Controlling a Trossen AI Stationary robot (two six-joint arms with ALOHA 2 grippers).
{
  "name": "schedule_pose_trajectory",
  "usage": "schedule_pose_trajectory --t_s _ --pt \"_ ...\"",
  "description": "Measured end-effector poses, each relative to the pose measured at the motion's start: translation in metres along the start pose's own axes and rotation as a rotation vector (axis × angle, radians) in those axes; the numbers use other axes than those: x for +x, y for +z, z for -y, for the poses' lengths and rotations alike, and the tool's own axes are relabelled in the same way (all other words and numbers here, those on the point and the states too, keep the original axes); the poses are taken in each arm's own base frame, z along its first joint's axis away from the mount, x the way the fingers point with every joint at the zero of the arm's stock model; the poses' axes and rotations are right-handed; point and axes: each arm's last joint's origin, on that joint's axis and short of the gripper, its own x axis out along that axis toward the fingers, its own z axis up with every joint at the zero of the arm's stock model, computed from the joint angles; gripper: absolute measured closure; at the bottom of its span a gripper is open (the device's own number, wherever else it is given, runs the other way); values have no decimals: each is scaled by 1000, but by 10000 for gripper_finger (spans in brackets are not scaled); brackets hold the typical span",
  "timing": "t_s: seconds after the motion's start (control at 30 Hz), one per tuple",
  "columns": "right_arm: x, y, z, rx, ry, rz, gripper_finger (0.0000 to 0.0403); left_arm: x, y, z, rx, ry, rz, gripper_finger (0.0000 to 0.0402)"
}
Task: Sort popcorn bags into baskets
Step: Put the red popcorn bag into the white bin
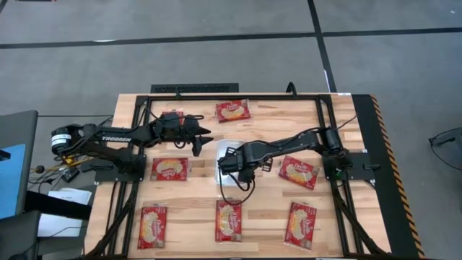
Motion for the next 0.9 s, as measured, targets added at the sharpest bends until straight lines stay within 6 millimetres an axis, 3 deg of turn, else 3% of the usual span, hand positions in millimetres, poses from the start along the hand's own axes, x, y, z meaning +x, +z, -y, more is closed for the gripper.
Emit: schedule_pose_trajectory --t_s 0.53,0.9 --pt "-5 -3 -2 4 -2 1 325 0 0 0 -1 0 1 228" --pt "-35 -23 -11 101 -42 32 315 0 0 0 -9 -1 3 228"
